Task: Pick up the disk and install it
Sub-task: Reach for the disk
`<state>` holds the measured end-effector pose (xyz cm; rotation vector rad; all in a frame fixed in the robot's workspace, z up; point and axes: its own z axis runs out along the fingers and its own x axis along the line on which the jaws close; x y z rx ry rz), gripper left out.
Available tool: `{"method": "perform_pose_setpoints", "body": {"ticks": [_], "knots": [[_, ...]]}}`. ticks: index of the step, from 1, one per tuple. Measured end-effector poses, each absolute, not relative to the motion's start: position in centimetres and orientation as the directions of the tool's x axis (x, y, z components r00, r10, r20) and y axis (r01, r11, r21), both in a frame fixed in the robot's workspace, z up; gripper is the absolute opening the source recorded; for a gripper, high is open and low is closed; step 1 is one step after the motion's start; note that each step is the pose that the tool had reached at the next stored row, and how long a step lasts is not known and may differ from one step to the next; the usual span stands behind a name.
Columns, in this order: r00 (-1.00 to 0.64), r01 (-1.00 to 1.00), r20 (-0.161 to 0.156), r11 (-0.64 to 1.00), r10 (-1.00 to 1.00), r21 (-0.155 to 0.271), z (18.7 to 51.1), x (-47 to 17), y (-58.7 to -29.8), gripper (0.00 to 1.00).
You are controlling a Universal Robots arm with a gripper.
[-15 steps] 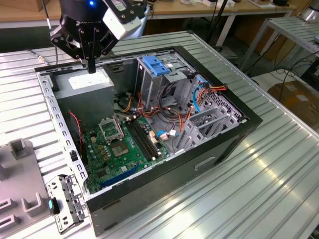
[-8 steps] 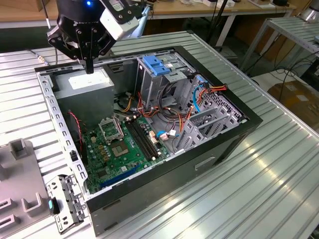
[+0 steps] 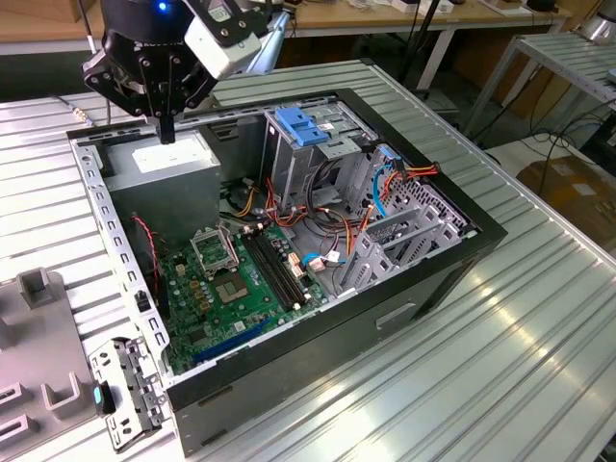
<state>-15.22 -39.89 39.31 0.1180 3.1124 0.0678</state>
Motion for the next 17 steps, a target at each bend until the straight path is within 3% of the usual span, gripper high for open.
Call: {"method": "perform_pose_setpoints", "body": {"ticks": [17], "knots": [[-0.997,0.075,-0.024,0.996,0.076,0.044,39.3,-16.4,-39.9,0.11]]}}
